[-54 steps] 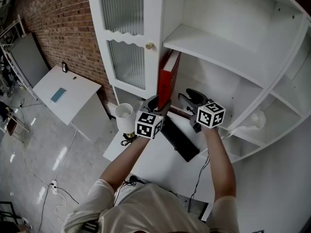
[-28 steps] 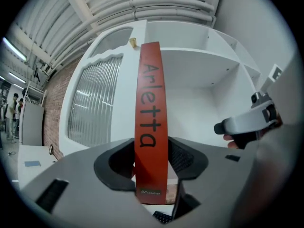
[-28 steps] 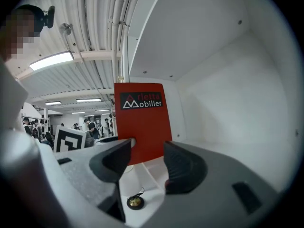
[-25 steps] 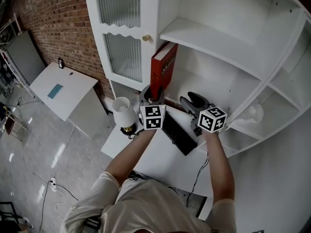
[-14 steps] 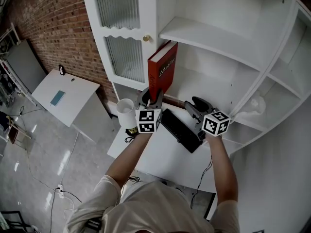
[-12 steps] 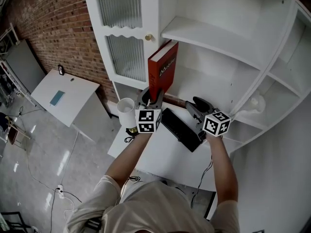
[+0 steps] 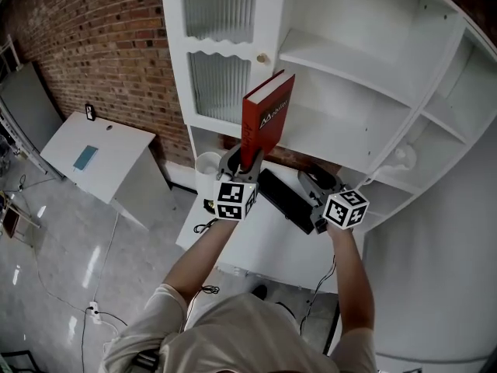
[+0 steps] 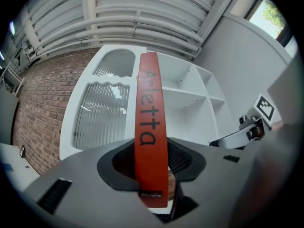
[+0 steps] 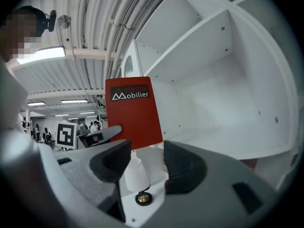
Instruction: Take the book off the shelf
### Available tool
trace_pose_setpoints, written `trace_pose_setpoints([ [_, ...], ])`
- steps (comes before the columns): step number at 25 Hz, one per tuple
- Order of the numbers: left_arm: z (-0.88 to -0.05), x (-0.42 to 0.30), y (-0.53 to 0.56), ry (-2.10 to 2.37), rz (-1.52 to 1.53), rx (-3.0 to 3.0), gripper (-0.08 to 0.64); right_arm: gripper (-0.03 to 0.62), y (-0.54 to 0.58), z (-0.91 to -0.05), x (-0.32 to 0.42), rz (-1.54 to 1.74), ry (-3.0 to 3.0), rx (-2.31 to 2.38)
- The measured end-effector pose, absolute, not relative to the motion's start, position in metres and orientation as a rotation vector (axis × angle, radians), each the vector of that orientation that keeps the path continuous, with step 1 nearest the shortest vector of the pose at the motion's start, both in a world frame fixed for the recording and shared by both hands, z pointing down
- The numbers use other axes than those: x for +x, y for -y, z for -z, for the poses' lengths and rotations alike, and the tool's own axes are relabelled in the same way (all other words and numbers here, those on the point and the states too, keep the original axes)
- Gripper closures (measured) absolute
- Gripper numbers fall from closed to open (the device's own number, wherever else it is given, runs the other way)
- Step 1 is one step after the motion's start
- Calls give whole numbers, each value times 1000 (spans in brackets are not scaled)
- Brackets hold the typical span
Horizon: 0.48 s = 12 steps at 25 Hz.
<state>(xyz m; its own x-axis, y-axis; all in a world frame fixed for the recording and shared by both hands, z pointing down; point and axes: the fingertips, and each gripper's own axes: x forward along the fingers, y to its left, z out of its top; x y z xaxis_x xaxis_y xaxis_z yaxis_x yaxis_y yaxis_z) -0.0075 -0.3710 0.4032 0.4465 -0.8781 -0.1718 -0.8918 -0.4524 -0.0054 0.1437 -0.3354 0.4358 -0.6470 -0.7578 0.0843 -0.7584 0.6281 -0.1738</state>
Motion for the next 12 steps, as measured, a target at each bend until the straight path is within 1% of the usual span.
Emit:
trace_pose_setpoints([
  [6,-410,-22,330,-1498,-235,-2665,407,374,293,-450,134,-306,2758,1409],
  [12,-429,-27,293,-1442,-240,-2737,408,376,241,-465,142,-272,2644,1514],
])
